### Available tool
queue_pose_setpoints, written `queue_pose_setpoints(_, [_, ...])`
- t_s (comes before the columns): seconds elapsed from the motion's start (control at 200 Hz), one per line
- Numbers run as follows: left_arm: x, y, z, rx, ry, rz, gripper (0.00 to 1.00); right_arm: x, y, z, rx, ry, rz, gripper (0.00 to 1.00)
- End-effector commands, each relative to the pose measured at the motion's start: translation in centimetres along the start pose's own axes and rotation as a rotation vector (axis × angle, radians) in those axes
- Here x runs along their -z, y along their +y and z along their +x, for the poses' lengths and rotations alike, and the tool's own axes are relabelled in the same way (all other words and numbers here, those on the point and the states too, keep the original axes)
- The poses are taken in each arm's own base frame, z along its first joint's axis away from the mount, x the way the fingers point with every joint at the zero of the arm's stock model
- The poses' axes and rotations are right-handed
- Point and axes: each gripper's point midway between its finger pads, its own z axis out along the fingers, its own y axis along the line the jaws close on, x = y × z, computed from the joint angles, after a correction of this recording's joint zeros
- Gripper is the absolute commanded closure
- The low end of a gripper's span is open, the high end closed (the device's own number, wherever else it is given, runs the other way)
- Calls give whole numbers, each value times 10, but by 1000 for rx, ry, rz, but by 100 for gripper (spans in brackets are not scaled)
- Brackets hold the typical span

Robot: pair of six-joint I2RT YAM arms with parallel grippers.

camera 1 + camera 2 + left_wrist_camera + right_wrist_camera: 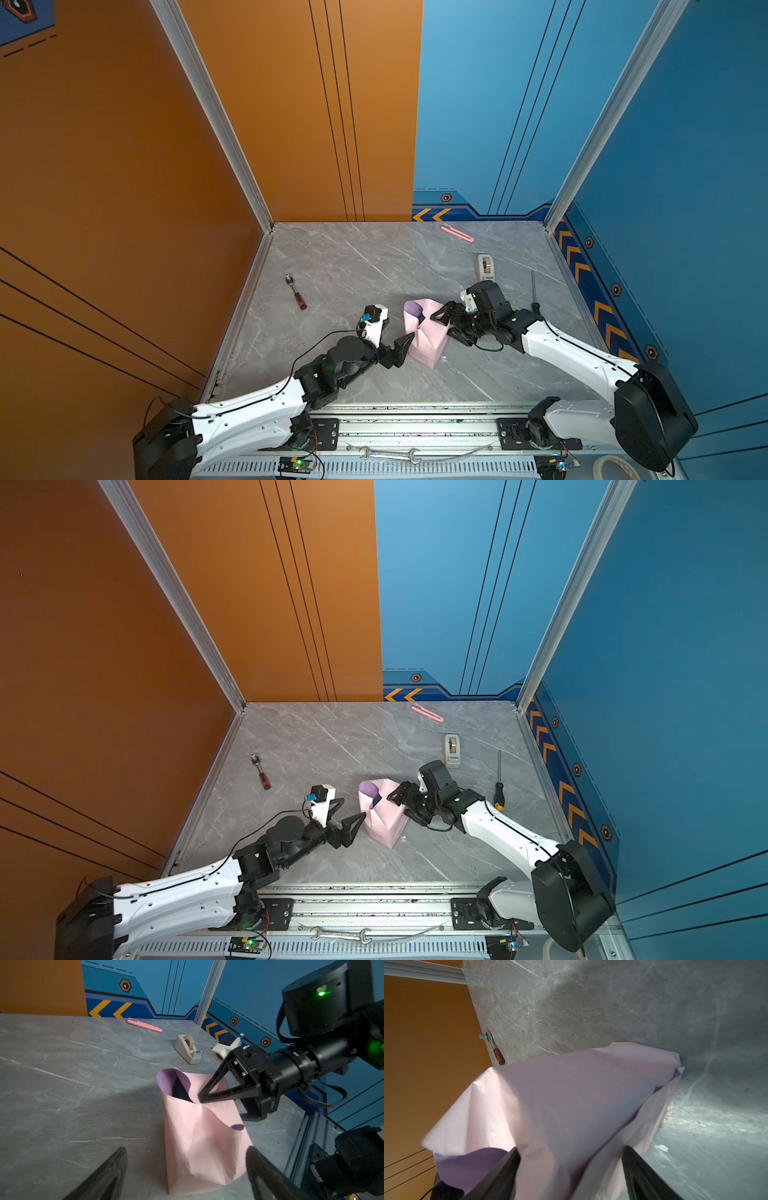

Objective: Wrap the gift box in paper

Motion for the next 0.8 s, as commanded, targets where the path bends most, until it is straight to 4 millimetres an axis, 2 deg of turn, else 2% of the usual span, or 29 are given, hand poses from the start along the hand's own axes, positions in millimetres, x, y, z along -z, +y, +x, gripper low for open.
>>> queue_pose_setpoints(0.0, [7, -2, 24, -105, 64, 27, 9, -7, -29, 6, -27, 25, 90, 22])
queue_pose_setpoints(0.195, [-2, -4, 40, -147, 137, 33, 1, -7, -29, 6, -27, 27, 89, 22])
queue_pose_setpoints(0.391, [-19, -12, 25, -125, 104, 35, 0, -8, -29, 7, -25, 33, 88, 22])
queue_pose_setpoints(0.631, [-41, -9, 6, -39, 50, 43, 2, -6, -29, 8, -23, 35, 85, 22])
queue_pose_setpoints(0.796, [-54, -3, 9, 1, 72, 38, 6, -5, -29, 9, -20, 36, 81, 22])
